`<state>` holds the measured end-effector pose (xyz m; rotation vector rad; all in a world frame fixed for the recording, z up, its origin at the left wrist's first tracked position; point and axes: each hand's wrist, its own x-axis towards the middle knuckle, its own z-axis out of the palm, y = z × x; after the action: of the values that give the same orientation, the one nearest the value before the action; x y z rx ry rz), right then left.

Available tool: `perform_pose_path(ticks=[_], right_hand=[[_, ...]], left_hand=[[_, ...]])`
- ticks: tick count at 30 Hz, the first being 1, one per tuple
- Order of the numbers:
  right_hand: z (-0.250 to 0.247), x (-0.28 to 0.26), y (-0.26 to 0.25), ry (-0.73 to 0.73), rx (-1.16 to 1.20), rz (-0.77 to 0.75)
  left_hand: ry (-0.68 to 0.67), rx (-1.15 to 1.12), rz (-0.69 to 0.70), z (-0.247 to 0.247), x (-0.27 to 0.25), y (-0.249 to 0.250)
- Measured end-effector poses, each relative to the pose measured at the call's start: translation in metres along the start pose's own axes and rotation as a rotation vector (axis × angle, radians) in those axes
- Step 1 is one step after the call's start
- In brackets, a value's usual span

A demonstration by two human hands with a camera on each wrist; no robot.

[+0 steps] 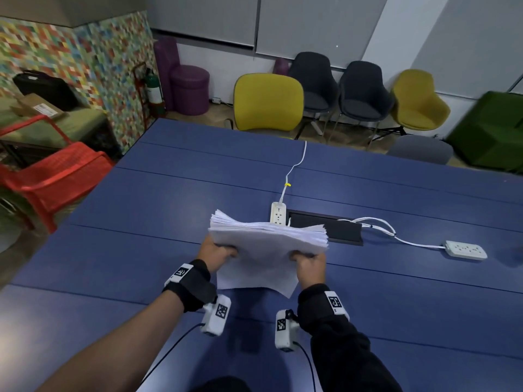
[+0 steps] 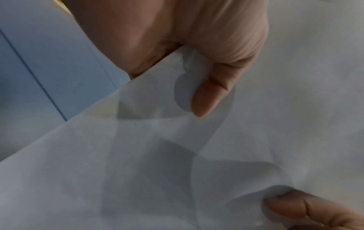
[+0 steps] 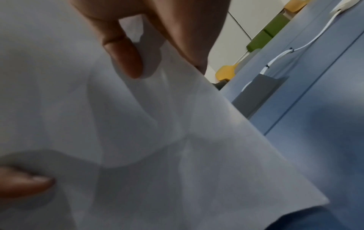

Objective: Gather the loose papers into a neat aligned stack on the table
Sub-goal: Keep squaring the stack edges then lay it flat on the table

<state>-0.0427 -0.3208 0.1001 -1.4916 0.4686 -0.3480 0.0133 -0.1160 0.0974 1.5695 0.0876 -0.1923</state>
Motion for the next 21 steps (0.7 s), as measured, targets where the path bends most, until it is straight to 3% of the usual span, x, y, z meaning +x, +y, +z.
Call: perform_pose_path(ticks=[5, 9, 13, 17, 21], right_hand=[[0.000, 0.000, 0.001, 0.031, -0.018, -0.077], [-0.001, -0.009, 0.024, 0.025, -0.161, 0.044], [-0.002, -0.009, 0.022, -0.004, -0.212, 0.036], [-0.004, -0.011, 0.012, 0.031, -0.173, -0.019], [-0.005, -0.013, 0.015, 0.010, -0.139, 0.094]], left_hand=[[-0.028, 0.025, 0.037, -0.003, 0.002, 0.002], [-0.015, 0.074, -0.045, -0.003, -0.003, -0.014], [-0.012, 0.124, -0.057, -0.002, -0.004, -0.012], [0.018, 0.120, -0.053, -0.001, -0.003, -0.011], [-0.005, 0.104, -0.099, 0.002, -0.007, -0.010]])
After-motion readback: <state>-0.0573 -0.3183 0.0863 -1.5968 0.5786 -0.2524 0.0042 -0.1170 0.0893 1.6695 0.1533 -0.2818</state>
